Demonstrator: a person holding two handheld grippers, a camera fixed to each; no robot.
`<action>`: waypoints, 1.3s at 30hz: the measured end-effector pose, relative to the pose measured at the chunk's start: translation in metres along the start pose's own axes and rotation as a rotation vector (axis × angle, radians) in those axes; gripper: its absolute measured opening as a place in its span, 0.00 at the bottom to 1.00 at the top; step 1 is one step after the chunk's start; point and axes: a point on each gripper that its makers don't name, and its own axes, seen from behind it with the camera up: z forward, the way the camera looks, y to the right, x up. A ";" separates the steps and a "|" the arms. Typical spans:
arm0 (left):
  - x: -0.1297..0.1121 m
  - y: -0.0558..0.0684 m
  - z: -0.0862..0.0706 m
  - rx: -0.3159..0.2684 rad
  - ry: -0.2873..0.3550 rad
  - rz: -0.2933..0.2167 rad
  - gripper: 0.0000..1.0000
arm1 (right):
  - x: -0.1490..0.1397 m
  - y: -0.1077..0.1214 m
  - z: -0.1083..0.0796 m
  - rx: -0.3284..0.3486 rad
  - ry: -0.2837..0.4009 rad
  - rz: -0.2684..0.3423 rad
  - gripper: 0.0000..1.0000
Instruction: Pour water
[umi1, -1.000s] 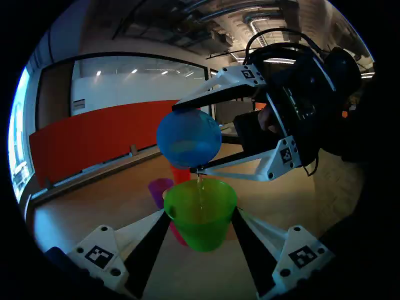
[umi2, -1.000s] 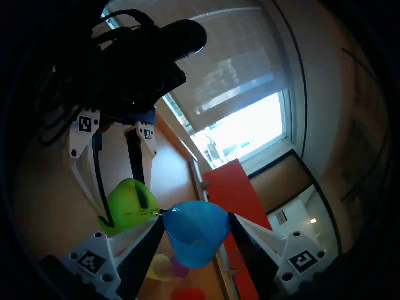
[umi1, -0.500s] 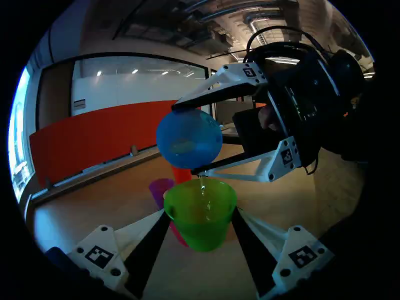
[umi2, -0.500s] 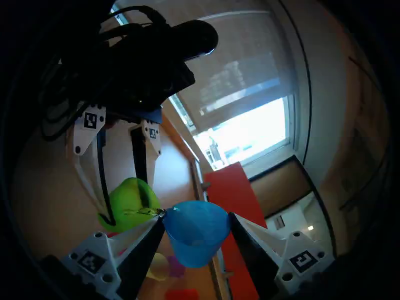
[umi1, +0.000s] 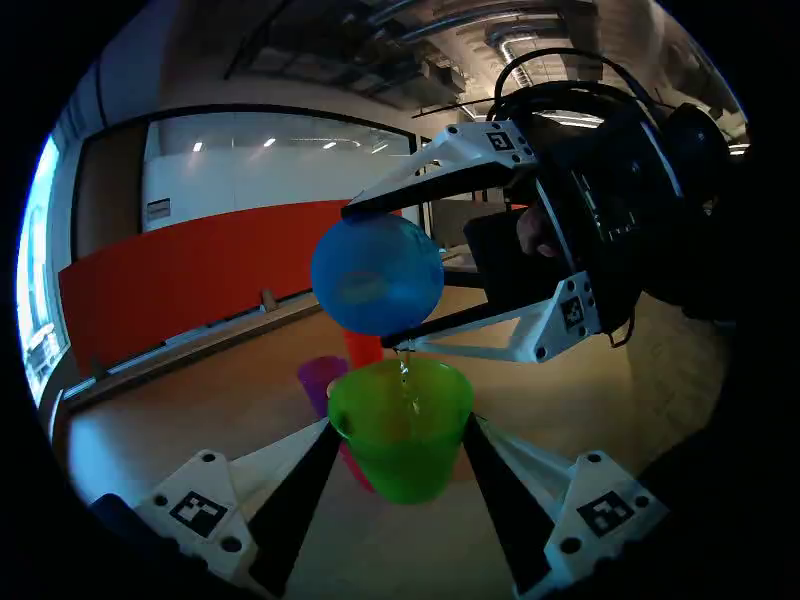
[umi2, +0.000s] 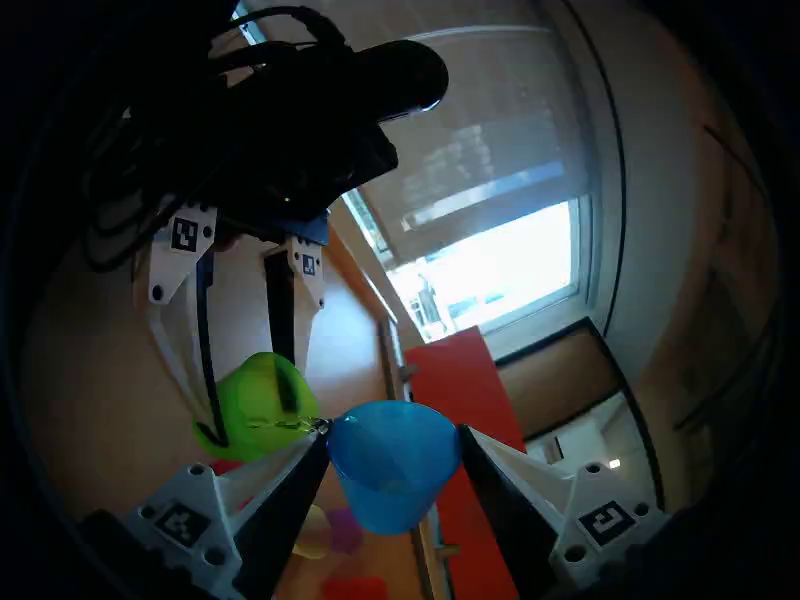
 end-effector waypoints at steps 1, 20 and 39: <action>0.000 0.000 0.000 0.000 0.000 0.001 0.85 | 0.000 0.000 0.000 -0.001 0.001 -0.002 0.93; -0.001 0.001 0.000 0.000 -0.006 0.007 0.85 | 0.001 0.005 0.002 -0.003 0.005 -0.060 0.93; -0.002 0.002 -0.001 0.000 -0.006 0.006 0.85 | 0.005 0.005 0.001 0.003 0.005 -0.107 0.93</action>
